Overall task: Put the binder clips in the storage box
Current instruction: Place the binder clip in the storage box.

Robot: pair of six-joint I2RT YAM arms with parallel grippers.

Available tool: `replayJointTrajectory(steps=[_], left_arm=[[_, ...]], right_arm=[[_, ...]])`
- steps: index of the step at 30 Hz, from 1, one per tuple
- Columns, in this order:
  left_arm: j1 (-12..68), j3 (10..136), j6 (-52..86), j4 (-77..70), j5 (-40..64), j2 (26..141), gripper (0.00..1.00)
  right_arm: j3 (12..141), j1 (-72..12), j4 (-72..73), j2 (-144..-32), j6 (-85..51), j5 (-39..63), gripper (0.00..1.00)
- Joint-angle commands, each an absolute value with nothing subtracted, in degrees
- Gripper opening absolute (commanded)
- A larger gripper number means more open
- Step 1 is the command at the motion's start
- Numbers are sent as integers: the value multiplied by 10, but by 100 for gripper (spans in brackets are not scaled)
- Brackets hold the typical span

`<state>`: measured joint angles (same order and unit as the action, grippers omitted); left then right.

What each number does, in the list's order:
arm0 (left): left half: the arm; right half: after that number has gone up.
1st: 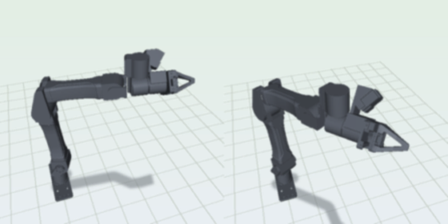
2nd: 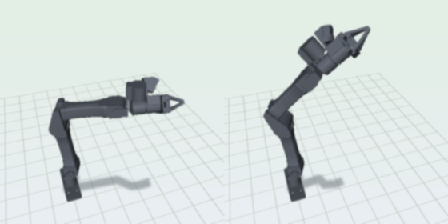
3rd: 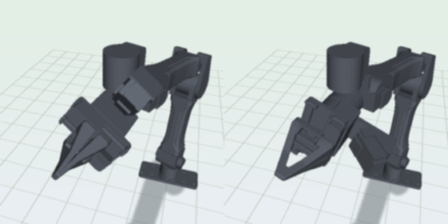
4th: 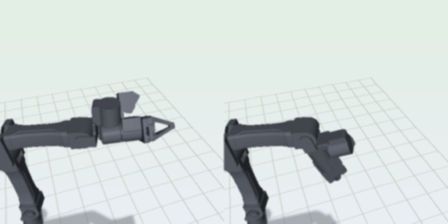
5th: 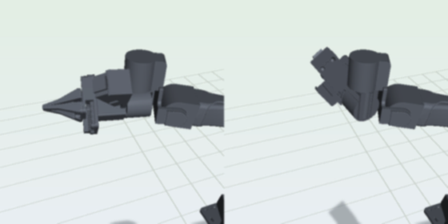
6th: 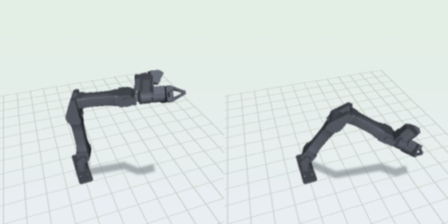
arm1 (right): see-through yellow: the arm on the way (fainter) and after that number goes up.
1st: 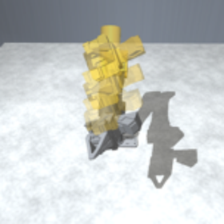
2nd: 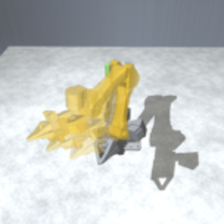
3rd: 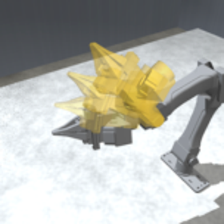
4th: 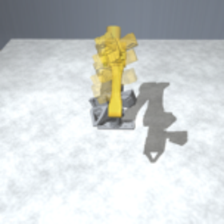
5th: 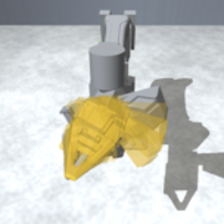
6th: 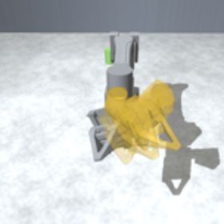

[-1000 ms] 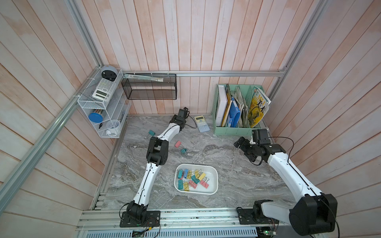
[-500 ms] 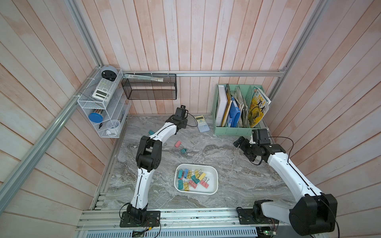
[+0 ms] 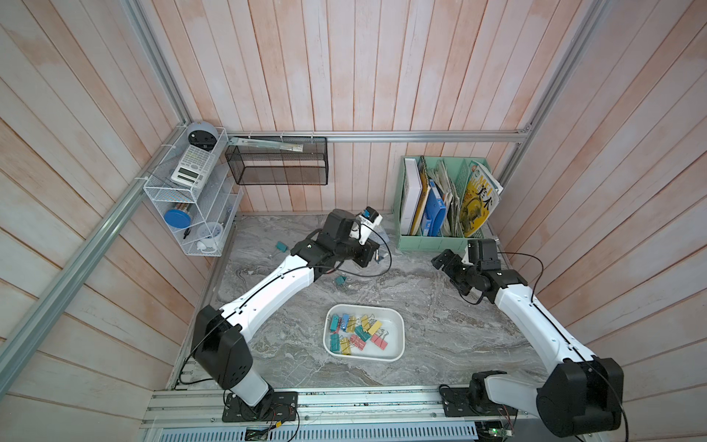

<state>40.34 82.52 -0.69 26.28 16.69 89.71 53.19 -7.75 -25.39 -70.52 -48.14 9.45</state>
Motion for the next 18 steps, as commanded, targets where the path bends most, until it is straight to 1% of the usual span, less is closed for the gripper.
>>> replayJointTrajectory(steps=[1, 4, 10, 12, 13, 18], left_arm=[[455, 763, -13, 321, 116, 871, 0], [499, 717, 12, 294, 63, 857, 0], [559, 719, 32, 282, 72, 905, 0], [560, 708, 33, 271, 61, 918, 0], [579, 700, 39, 260, 47, 922, 0], [581, 655, 55, 195, 30, 934, 0]], right_arm=[[519, -80, -220, -712, -490, 105, 98], [516, -80, -215, -717, -489, 110, 98], [521, -80, -227, -714, -470, 115, 98], [519, -81, -228, -711, -471, 112, 98], [516, -80, -226, -709, -475, 112, 98], [505, -81, -221, -701, -481, 110, 98]])
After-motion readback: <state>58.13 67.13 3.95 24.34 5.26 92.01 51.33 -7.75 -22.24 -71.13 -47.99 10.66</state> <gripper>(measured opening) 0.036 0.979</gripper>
